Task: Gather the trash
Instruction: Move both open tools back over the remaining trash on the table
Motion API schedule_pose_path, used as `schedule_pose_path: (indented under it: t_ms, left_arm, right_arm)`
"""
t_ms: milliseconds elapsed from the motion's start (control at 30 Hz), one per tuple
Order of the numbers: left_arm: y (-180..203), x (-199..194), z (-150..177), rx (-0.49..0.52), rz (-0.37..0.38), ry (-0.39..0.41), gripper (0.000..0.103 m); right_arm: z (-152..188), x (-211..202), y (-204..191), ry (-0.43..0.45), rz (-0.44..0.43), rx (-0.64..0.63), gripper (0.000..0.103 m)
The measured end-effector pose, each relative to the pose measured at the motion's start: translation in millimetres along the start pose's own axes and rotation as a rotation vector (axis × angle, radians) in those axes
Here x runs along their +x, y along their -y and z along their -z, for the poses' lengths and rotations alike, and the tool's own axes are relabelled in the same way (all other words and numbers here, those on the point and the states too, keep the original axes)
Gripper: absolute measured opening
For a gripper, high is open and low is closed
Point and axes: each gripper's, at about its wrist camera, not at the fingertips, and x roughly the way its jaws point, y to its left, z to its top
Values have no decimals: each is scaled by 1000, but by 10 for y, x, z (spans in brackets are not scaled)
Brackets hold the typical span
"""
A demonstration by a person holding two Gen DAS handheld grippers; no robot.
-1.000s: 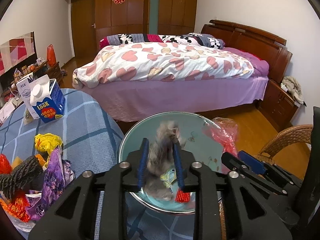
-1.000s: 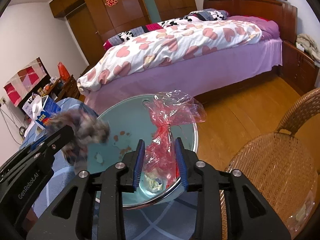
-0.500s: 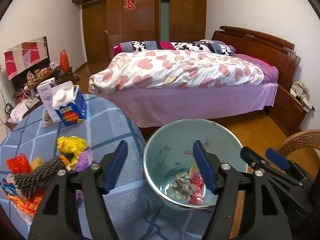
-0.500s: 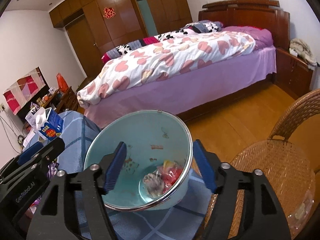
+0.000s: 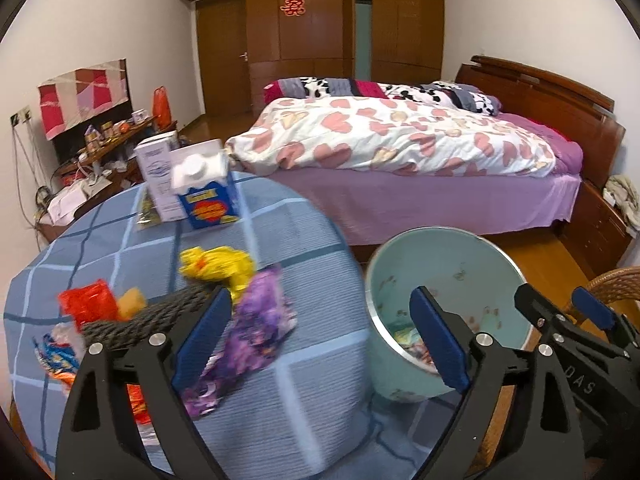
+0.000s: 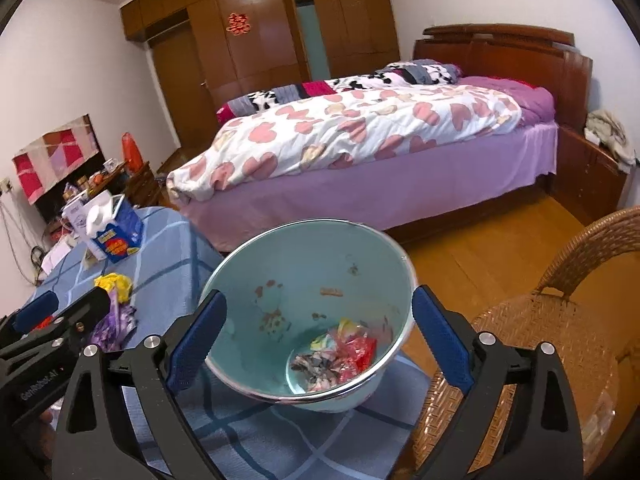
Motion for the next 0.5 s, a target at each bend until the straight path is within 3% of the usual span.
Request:
schedule_pose_path:
  t_ms: [100,500]
  left_arm:
    - [-233,-40,48,-18,-16,-10,89]
    - [-1309,-214,266,-98,-118,-32,89]
  right_arm:
    - [46,-39,-158,12,17,-41,92]
    - [244,-8,-863,-68,-133,-145,92]
